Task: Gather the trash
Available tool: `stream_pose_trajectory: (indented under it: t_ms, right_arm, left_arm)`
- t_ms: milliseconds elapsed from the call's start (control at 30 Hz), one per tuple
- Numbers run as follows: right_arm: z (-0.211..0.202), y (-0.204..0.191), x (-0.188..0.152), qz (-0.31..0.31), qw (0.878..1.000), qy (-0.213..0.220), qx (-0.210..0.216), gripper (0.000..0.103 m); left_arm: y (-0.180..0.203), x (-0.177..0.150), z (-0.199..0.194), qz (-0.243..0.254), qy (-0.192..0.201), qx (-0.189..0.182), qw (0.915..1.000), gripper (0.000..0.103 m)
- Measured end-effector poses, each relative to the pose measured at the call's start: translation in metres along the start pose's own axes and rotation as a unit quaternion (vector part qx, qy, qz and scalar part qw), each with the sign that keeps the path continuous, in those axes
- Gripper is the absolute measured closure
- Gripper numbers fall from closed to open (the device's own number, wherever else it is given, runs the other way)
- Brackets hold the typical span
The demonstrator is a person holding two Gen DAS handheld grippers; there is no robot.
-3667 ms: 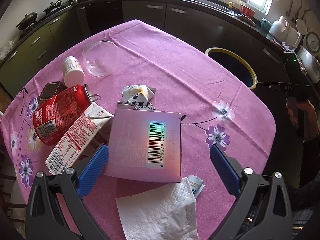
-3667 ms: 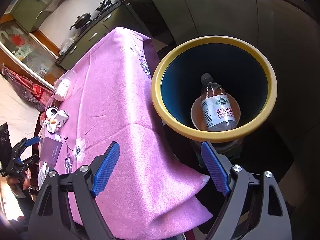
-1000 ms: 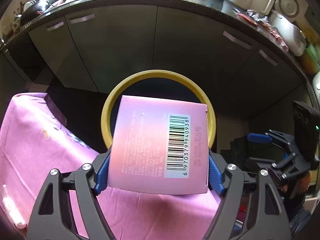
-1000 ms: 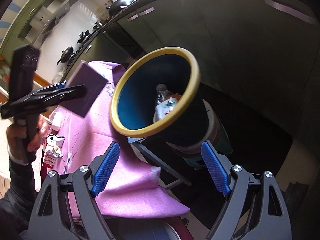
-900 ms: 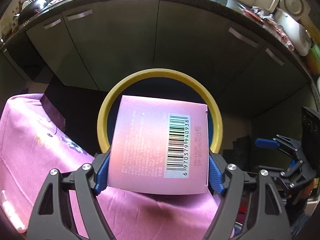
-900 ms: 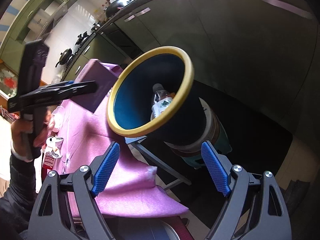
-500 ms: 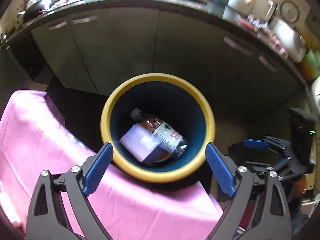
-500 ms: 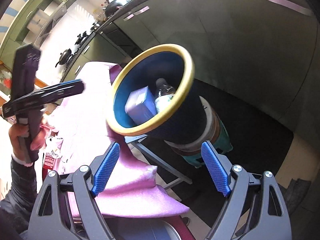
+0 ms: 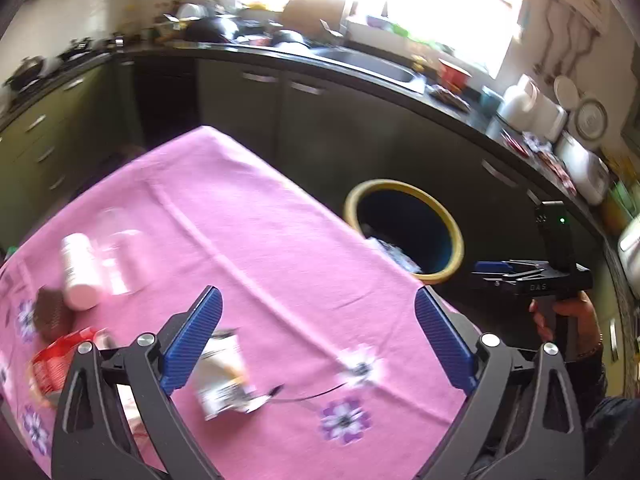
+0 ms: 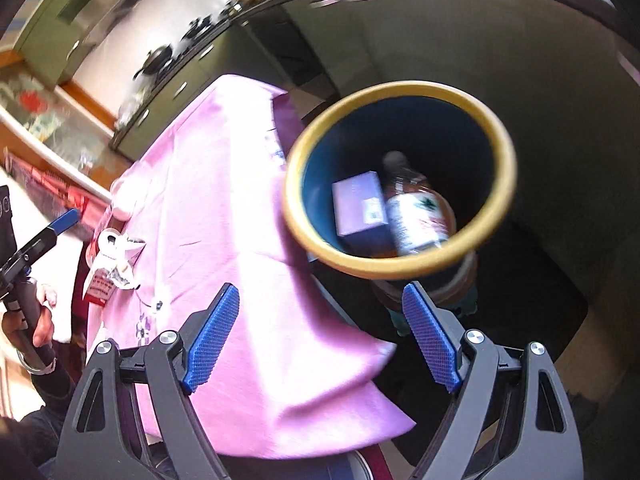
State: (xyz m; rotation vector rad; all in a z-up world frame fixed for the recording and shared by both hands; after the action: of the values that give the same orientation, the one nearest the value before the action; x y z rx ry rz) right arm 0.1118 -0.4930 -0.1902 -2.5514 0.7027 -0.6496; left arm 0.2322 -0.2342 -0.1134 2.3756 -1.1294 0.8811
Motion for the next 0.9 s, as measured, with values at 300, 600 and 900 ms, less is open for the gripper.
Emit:
stream_pose_trajectory:
  t_ms: [300, 600, 900]
  right_arm:
    - [0.033, -0.131, 0.022, -0.133, 0.991, -0.018, -0.007, 0.02]
    - [0.095, -0.274, 0.036, -0.264, 0.965, -0.001, 0.006, 0.02]
    - [0.183, -0.34, 0.046, -0.315, 0.949, -0.001, -0.017, 0.036]
  left_arm:
    - [-0.107, -0.044, -0.071, -0.06, 0.059, 0.103, 0.9912, 0.007]
    - [-0.165, -0.076, -0.085, -0.127, 0.07, 0.12, 0.9821, 0.007]
    - [-0.179, -0.09, -0.08, -0.151, 0.063, 0.119, 0.9794, 0.007]
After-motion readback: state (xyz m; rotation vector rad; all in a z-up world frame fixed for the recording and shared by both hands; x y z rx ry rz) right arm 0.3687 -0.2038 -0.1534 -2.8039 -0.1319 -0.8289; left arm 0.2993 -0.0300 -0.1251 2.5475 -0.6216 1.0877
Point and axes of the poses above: each gripper's, at about its wrist camera, not at the fingertips, and z roughly the way its jaws point, y to its right, x to its top, the point moved 9 cm from there along z, roughly the way its jaws point, and after that the axes turned 9 degrees about z, right-handed, at the moved point
